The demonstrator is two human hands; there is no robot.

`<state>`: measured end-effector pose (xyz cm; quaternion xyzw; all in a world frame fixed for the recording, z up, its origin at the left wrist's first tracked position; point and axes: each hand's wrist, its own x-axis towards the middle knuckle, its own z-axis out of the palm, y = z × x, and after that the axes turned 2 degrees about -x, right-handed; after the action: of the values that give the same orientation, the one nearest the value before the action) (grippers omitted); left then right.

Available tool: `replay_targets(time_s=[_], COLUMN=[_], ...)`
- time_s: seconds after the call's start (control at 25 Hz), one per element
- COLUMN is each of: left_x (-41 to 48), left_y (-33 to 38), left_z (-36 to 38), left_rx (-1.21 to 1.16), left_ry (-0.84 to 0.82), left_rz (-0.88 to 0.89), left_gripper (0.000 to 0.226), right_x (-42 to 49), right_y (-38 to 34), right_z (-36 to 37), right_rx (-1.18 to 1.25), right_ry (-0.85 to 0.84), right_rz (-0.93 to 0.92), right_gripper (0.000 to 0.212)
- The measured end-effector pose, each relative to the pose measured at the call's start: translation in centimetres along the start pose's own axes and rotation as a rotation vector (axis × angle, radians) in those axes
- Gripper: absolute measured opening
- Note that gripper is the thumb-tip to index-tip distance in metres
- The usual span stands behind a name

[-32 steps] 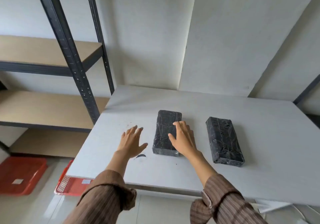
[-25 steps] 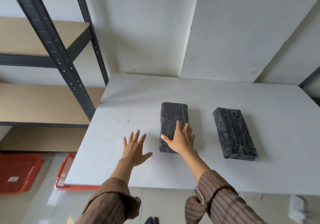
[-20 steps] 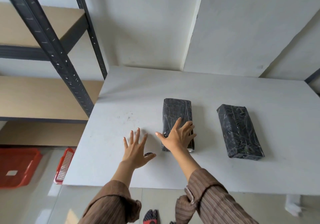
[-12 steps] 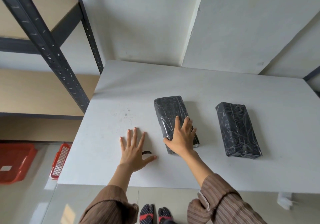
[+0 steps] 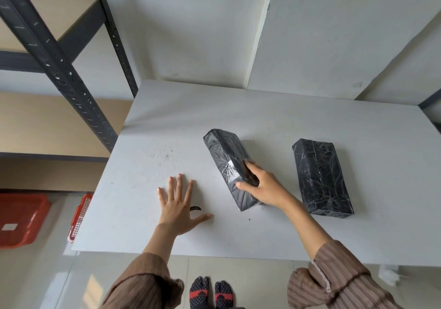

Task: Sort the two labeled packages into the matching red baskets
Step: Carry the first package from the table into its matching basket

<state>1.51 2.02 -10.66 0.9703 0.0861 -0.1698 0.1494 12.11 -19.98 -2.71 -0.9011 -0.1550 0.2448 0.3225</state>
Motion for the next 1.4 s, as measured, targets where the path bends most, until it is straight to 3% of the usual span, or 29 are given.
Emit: replay_targets(time_s=[0.16,0.32,0.48,0.6,0.68,0.84,1.08,1.28,1.4], left_x=[-0.1,-0.1,-0.2,-0.2,-0.2,-0.2,-0.2,-0.1,-0.1], left_y=[0.1,0.1,0.2,0.1,0.1,0.1,0.0,-0.1,-0.2], left_z=[-0.1,-0.2,-0.3,-0.2,-0.1,-0.1,-0.1,0.1,0.4], left_rx=[-0.006,0.006,0.015,0.013,0.001,-0.007,0.003,0.014,-0.017], left_ry=[0.000,-0.008,-0.024,-0.032,-0.031,-0.026,-0.047,-0.051,-0.025], left_rz=[0.003,0.003,0.005,0.007,0.011,0.018,0.013,0.003,0.011], left_gripper=[0.139,0.138,0.137,0.135,0.134,0.131,0.129,0.123,0.123], right_x=[-0.9,-1.5,-0.7,-0.3,0.2,3.1,8.1,9.9,7.9], right_y=[0.3,0.4,-0.3,-0.4,0.4,1.5,2.4,2.7,2.5], right_z=[-1.5,-1.4,-1.0,-0.7,-1.7,-4.7,-6.2,-5.3,-3.3], right_rx=[0.011,-0.345,-0.428,-0.300,-0.146,0.094,0.197,-0.062,-0.127], right_ry=[0.070,0.281,0.377,0.453,0.406,0.085,-0.147,-0.097,0.223], right_rz=[-0.075,-0.086,0.034,0.040,0.012,0.019,0.054,0.083,0.256], right_gripper=[0.060,0.048,0.056,0.052,0.053,0.051,0.036,0.032,0.054])
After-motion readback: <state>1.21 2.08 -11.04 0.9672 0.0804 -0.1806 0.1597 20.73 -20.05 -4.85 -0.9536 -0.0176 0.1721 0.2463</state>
